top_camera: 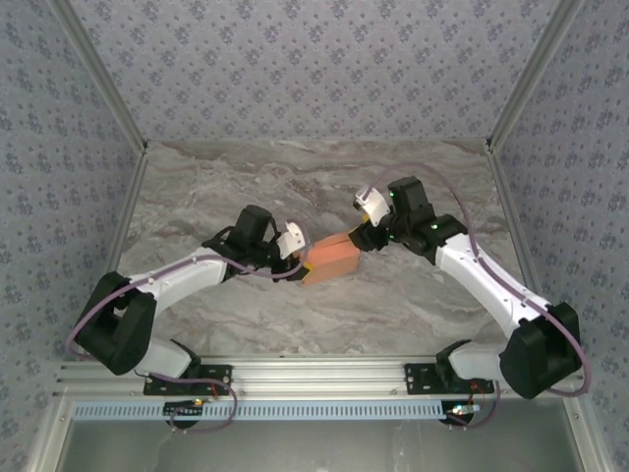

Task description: Fold the paper box

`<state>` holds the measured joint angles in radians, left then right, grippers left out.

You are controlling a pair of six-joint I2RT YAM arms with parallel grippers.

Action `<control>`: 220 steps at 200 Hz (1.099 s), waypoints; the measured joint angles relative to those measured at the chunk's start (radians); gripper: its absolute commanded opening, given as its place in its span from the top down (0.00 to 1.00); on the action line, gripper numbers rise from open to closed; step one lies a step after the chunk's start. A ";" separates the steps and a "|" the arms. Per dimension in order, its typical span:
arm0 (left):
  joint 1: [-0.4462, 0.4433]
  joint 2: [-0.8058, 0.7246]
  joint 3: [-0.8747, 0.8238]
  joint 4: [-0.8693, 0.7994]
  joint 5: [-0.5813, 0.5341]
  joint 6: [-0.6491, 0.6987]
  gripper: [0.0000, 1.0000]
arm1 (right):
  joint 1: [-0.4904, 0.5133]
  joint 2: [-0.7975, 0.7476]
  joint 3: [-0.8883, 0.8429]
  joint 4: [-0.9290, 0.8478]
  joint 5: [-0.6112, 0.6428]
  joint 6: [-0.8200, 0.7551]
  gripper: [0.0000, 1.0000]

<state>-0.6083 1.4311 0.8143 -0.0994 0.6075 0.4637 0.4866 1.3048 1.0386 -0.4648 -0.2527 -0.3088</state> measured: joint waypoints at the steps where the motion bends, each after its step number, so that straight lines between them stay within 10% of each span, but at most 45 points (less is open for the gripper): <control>1: 0.000 0.000 0.001 -0.002 0.000 0.002 0.66 | 0.001 0.001 0.000 -0.002 0.001 0.000 0.46; 220: 0.037 0.011 0.008 -0.062 0.029 0.123 0.66 | 0.007 0.051 0.018 -0.093 0.029 -0.040 0.79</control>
<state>-0.5713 1.4425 0.8223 -0.1616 0.6361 0.5869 0.4934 1.3560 1.0569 -0.5575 -0.2241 -0.3485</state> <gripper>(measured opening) 0.394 0.212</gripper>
